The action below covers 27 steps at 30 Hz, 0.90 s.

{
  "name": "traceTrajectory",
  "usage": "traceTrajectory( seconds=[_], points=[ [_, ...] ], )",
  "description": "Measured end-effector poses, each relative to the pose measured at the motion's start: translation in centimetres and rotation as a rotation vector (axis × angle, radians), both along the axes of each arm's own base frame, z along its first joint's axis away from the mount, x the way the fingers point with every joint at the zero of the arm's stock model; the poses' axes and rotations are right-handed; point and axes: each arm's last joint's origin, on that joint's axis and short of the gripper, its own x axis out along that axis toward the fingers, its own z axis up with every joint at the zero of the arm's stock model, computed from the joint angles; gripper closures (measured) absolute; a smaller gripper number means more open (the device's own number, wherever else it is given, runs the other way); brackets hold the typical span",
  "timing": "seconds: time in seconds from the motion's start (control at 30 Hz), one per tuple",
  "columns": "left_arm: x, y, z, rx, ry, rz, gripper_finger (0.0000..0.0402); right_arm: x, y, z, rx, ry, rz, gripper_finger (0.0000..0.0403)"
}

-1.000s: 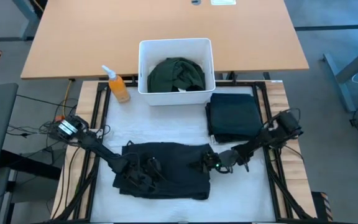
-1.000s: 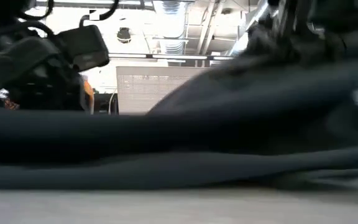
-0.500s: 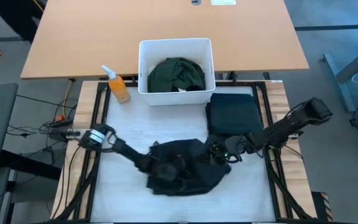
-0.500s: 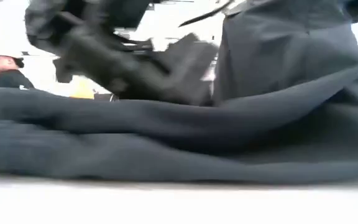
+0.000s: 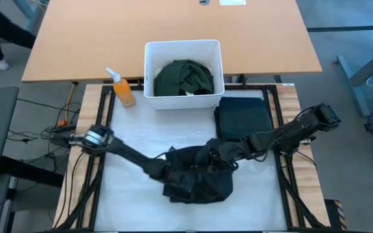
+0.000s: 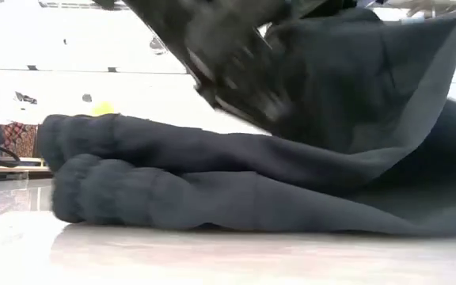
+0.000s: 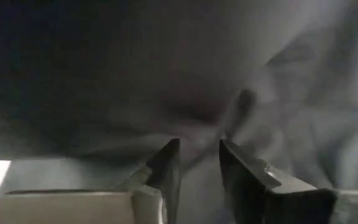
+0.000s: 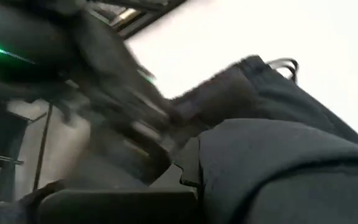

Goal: Fold laundry
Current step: Fold the black shorts from the white laundry organizer

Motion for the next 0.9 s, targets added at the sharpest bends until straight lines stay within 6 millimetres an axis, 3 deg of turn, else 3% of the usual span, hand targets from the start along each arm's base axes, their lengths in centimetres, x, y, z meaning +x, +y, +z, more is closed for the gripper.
traceTrajectory(
  seconds=[0.1,0.2,0.33,0.43,0.53,0.67,0.9],
  points=[
    [-3.1,-0.8,1.0,0.094,0.027,0.04,0.0321,0.4,-0.4,-0.6,-0.006,0.025,-0.011,0.0378],
    [-6.4,-1.0,0.8,0.108,0.019,0.098,0.0333,0.7,-0.7,-0.9,-0.005,0.039,-0.02,0.0378],
    [-10.8,-0.6,-1.3,-0.008,-0.014,0.198,0.0343,1.3,-1.0,-1.4,0.013,0.038,-0.022,0.0378],
    [-12.9,-0.7,-3.6,-0.138,-0.098,0.21,0.0349,1.7,-1.2,-1.0,0.021,0.015,-0.029,0.0378],
    [-14.0,-0.5,-6.0,-0.235,-0.166,0.225,0.0356,3.0,-1.2,-0.6,0.034,-0.03,-0.04,0.0378],
    [-13.9,-0.4,-8.2,-0.294,-0.229,0.245,0.0367,5.8,-0.7,-1.7,0.036,-0.041,-0.047,0.0378],
    [-13.0,-0.9,-9.1,-0.292,-0.239,0.237,0.0387,11.7,1.4,-4.0,0.073,0.017,0.056,0.0366]
  ],
)
